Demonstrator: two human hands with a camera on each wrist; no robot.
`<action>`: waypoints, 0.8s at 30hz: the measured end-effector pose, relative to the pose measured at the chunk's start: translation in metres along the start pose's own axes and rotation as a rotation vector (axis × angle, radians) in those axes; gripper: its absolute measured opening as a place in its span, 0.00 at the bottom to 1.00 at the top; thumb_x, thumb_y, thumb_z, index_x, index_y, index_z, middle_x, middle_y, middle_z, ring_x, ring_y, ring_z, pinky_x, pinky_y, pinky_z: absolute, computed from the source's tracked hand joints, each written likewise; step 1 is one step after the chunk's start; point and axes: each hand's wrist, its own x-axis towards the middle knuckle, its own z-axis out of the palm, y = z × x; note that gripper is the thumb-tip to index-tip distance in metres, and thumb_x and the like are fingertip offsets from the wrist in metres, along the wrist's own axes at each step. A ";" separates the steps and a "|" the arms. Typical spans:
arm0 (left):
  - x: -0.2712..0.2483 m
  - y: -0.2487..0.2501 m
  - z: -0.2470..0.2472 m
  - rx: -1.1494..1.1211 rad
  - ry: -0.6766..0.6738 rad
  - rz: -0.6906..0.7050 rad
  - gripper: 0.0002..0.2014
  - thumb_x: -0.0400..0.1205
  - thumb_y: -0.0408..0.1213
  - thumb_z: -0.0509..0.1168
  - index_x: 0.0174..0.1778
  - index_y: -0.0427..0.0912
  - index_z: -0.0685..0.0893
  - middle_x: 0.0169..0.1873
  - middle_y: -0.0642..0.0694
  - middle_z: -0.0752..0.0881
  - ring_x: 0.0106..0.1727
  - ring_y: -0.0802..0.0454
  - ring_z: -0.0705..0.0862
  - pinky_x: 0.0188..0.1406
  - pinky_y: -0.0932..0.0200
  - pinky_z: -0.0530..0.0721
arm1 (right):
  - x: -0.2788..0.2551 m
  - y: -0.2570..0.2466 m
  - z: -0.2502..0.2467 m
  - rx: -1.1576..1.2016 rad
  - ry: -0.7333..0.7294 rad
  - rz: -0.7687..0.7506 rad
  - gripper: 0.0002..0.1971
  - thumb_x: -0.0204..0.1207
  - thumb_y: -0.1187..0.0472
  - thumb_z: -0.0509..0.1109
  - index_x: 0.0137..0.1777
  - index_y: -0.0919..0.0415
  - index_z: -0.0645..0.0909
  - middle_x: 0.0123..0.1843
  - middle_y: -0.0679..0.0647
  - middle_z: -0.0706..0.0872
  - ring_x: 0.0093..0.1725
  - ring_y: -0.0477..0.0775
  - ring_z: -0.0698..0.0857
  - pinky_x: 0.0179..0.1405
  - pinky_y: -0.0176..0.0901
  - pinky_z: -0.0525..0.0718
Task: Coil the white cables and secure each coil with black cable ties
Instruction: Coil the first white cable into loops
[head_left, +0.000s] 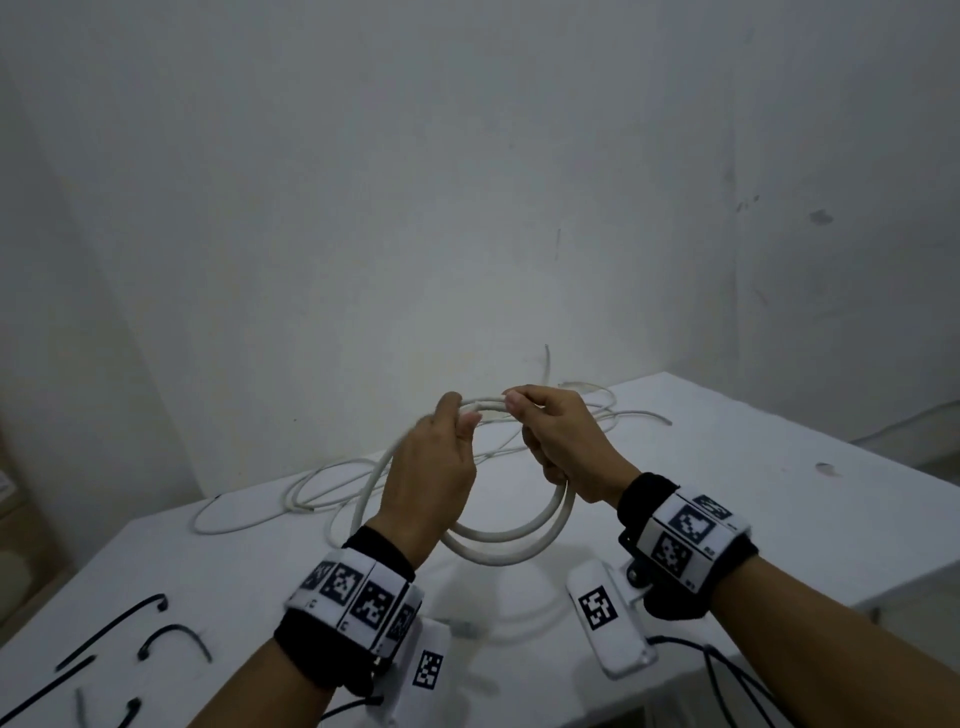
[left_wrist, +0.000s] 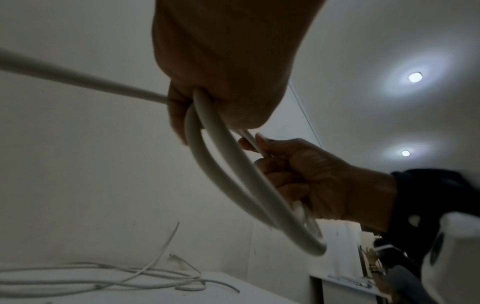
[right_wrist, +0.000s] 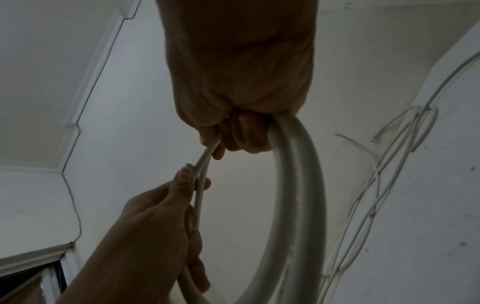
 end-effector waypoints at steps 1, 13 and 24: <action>0.001 0.000 0.000 0.089 0.009 0.008 0.19 0.88 0.48 0.47 0.61 0.39 0.75 0.37 0.44 0.81 0.34 0.48 0.76 0.32 0.58 0.68 | 0.001 -0.001 0.000 0.008 -0.004 -0.001 0.14 0.83 0.53 0.62 0.50 0.63 0.83 0.23 0.51 0.63 0.18 0.46 0.57 0.16 0.30 0.56; 0.009 -0.010 -0.001 0.416 0.124 0.177 0.15 0.86 0.41 0.54 0.40 0.36 0.79 0.42 0.37 0.78 0.44 0.42 0.73 0.34 0.49 0.72 | 0.011 -0.003 -0.003 -0.021 -0.053 -0.021 0.10 0.83 0.54 0.63 0.46 0.55 0.84 0.23 0.50 0.64 0.17 0.44 0.57 0.14 0.29 0.56; 0.010 -0.027 0.004 -0.176 0.156 -0.186 0.15 0.88 0.47 0.48 0.47 0.38 0.69 0.26 0.46 0.77 0.25 0.47 0.75 0.21 0.56 0.65 | 0.015 -0.011 -0.017 -0.342 -0.136 0.006 0.24 0.82 0.45 0.59 0.75 0.52 0.66 0.45 0.51 0.79 0.43 0.47 0.80 0.42 0.36 0.77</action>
